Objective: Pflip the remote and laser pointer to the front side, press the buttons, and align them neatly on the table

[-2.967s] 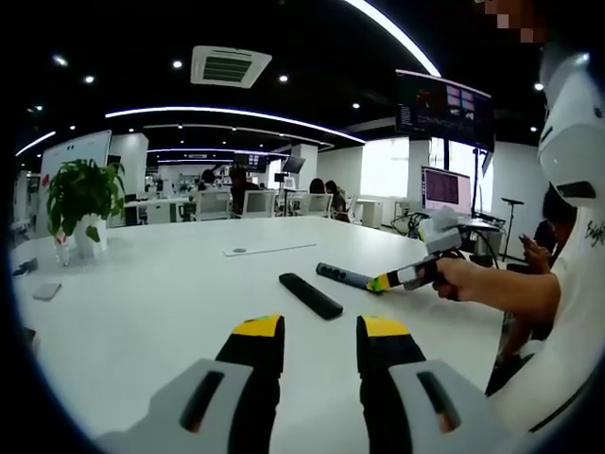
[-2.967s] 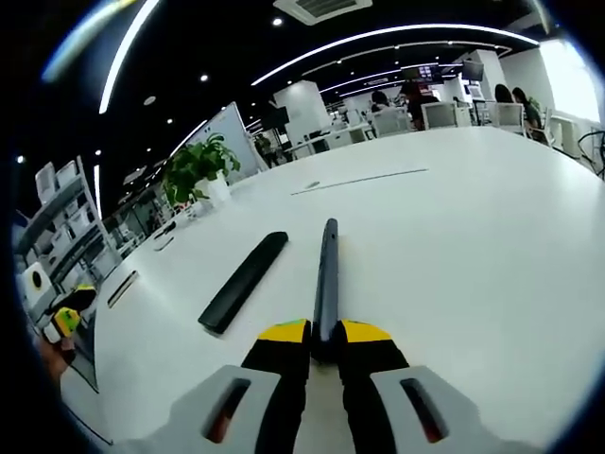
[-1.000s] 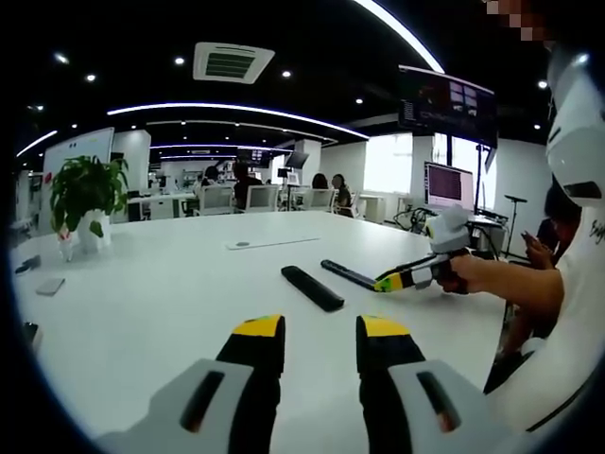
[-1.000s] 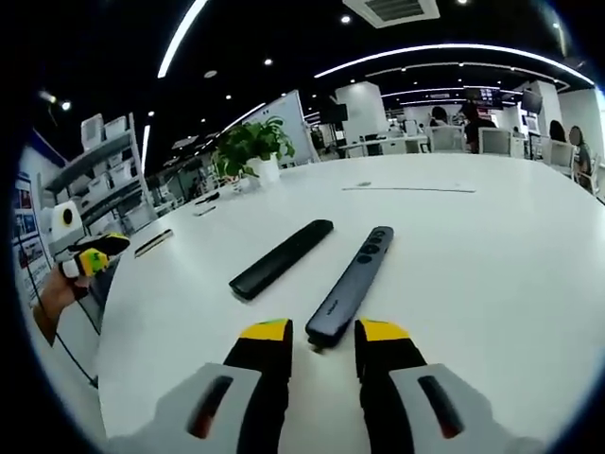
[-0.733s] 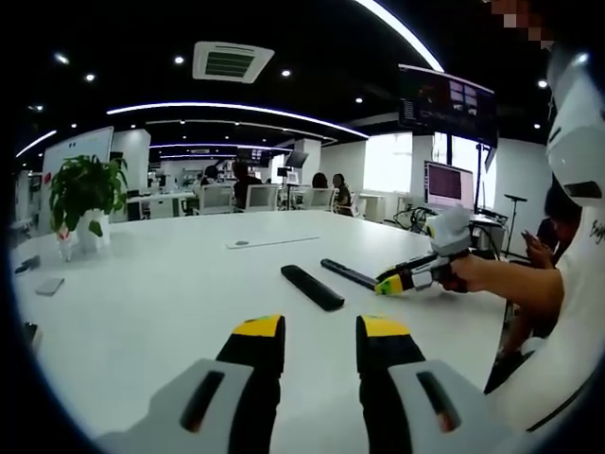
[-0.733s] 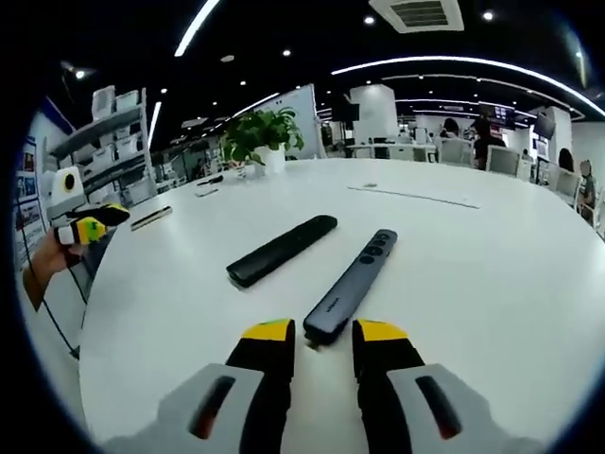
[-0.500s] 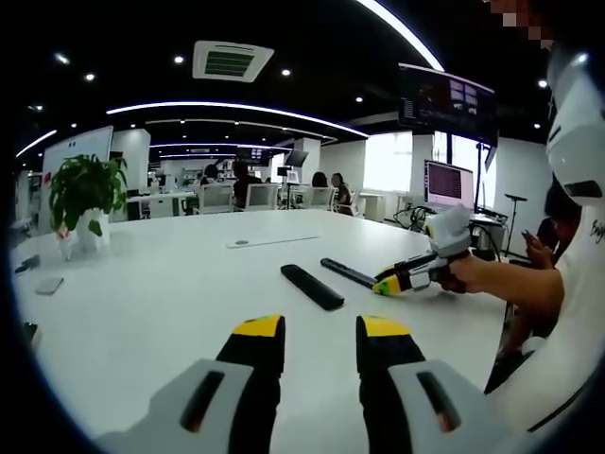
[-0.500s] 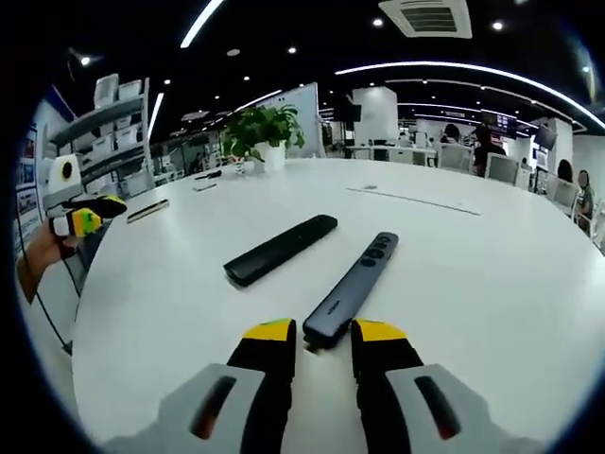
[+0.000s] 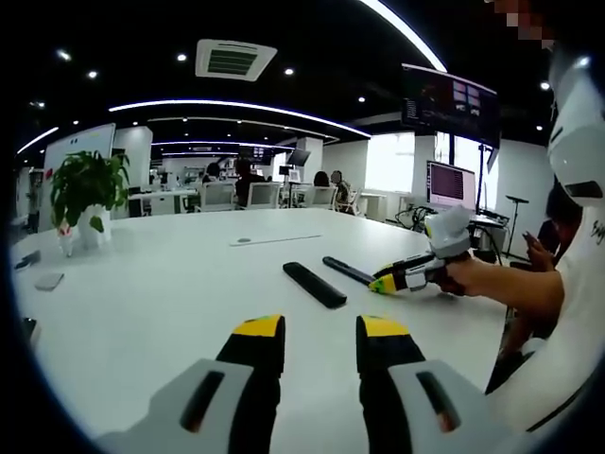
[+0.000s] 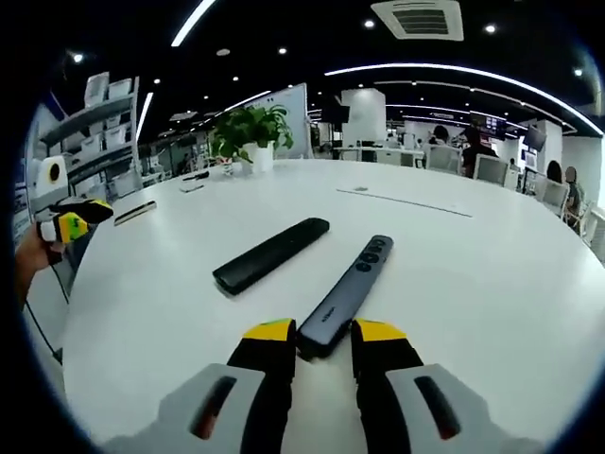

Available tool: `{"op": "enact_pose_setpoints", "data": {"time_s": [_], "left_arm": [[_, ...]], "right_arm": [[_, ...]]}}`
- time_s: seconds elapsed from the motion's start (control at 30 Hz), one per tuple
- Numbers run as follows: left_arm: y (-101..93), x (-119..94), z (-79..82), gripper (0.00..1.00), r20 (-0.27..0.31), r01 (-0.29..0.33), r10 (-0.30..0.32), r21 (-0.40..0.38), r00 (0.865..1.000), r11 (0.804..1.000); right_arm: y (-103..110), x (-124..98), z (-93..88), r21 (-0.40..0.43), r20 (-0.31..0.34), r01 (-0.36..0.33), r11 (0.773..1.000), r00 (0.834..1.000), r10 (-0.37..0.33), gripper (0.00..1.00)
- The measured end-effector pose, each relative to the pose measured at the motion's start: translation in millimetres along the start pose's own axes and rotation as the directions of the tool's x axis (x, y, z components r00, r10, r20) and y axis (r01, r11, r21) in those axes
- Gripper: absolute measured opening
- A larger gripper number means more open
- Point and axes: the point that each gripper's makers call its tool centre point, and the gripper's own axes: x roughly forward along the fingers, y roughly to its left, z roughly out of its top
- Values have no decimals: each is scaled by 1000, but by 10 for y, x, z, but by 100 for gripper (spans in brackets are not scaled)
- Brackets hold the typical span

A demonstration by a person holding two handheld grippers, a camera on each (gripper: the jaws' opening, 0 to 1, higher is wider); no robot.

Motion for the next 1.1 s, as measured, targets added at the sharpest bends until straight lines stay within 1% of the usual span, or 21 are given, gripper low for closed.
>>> {"op": "enact_pose_setpoints", "data": {"time_s": [0.13, 0.37, 0.7, 0.87, 0.97, 1.1], "left_arm": [[-17, 4, -1, 32, 4, 10, -10, -9, 1000, 1000], [-1, -7, -7, 32, 4, 6, -6, -11, 1000, 1000], [8, 0, -14, 32, 4, 1, -1, -12, 1000, 1000], [7, -1, 1, 32, 13, 9, -9, -33, 1000, 999], [-18, 0, 2, 32, 15, 19, -18, -24, 1000, 1000], [-20, 0, 0, 32, 13, 16, -16, -18, 1000, 1000]], "right_arm": [[2, 11, 10, -8, 1, 5, 1000, 1000, -5, 27], [5, 20, 6, -16, 1, 10, 1000, 1000, -10, 26], [49, 52, 22, -30, 7, -7, 1000, 1000, 7, 26], [73, 47, 21, -41, 9, -9, 999, 1000, 9, 26], [76, 46, 22, -41, 9, -10, 999, 1000, 11, 26], [85, 43, 21, -42, 10, -14, 999, 1000, 14, 27]]}}
